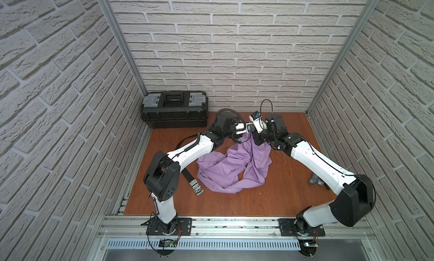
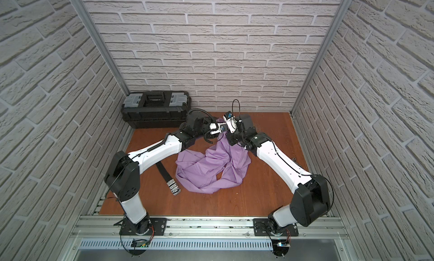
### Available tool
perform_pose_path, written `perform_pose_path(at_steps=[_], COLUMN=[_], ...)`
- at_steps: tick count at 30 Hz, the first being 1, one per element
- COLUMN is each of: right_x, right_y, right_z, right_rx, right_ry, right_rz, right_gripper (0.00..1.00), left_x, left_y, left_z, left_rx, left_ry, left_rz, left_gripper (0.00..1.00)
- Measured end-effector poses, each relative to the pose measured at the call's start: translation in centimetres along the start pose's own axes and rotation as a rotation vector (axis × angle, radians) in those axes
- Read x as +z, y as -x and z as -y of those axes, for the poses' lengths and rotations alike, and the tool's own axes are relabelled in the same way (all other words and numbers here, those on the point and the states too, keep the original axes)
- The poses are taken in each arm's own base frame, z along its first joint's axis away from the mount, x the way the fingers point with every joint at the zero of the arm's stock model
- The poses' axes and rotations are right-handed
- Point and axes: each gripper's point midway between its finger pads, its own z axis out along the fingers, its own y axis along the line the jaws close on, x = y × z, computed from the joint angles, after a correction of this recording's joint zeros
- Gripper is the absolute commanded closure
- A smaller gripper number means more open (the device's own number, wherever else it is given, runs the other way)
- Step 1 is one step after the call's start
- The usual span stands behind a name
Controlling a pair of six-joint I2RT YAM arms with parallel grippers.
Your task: Remove the belt from the trousers
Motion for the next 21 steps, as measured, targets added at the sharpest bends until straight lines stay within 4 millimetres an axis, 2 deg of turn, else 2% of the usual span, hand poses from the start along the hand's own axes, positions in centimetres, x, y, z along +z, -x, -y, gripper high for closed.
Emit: perform_pose_path(at_steps=[5, 12, 21], right_x=[-0.5, -0.3, -1.3], right_y=[-0.1, -0.4, 0.5], right_z=[0.2, -0.4, -1.1], right_rx=[-0.002, -0.009, -0.011], right_ry=[-0.013, 0.007, 0.042], right_rz=[0.006, 0.007, 0.065], right_gripper=[0.98, 0.98, 0.98], left_x=[-0.1, -1.8, -4.8], left_y=[0.5, -0.6, -0.2], left_z=[0.0, 0.1, -1.3], left_rx=[0.004, 0.015, 0.029], left_ry=[0.009, 0.038, 0.072], left_rz=[0.01, -0.038, -0.039], left_gripper=[1.0, 1.0, 1.0])
